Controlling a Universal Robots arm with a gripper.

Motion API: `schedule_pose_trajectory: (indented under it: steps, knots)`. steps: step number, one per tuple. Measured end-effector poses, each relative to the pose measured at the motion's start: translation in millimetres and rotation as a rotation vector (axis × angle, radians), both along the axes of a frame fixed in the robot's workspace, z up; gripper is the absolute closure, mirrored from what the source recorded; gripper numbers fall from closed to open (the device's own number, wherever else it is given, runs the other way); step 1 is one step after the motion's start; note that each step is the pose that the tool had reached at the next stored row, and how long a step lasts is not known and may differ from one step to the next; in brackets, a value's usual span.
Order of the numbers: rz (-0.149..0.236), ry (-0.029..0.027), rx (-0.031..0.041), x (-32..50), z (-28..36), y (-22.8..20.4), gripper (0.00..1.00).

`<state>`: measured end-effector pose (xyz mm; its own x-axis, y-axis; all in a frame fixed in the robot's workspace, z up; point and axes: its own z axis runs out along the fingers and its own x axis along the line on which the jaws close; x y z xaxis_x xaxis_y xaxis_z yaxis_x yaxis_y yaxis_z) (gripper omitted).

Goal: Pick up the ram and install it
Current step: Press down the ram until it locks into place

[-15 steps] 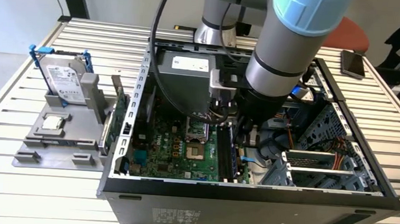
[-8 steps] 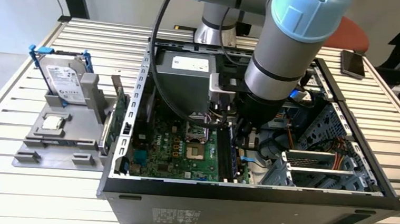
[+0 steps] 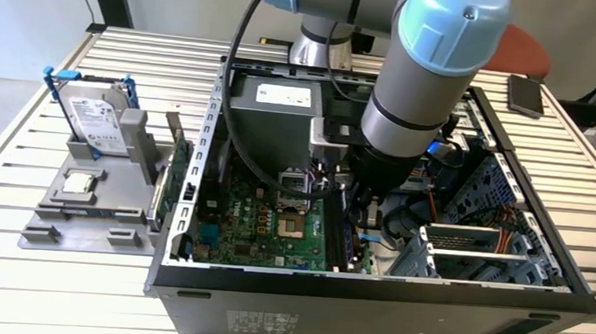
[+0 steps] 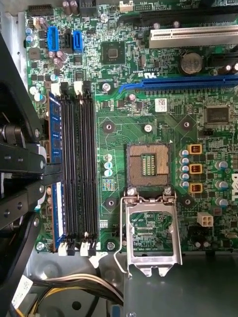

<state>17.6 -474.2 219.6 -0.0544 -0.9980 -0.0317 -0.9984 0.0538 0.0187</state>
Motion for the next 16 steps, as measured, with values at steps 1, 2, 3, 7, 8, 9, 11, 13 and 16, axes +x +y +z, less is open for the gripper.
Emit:
schedule_pose_trajectory:
  steps: [1,2,3,7,8,9,11,13,16]
  knots:
    - [0.000,0.0000,-0.0002,0.0,-1.9,0.0,1.00]
    - [0.000,0.0001,-0.0008,0.0,-2.9,0.0,1.00]
    - [0.000,0.0006,-0.0037,0.0,0.0,0.7,1.00]
    - [0.000,-0.0005,0.0010,-0.1,15.5,0.5,1.00]
    - [0.000,-0.0005,0.0009,0.0,20.1,0.5,1.00]
    - [0.000,-0.0005,0.0010,0.0,24.6,0.5,1.00]
    - [0.000,-0.0005,0.0009,0.0,34.0,0.5,1.00]
    - [0.000,-0.0005,0.0009,0.0,42.9,0.4,1.00]
    - [0.000,-0.0005,0.0009,0.0,56.6,0.4,1.00]
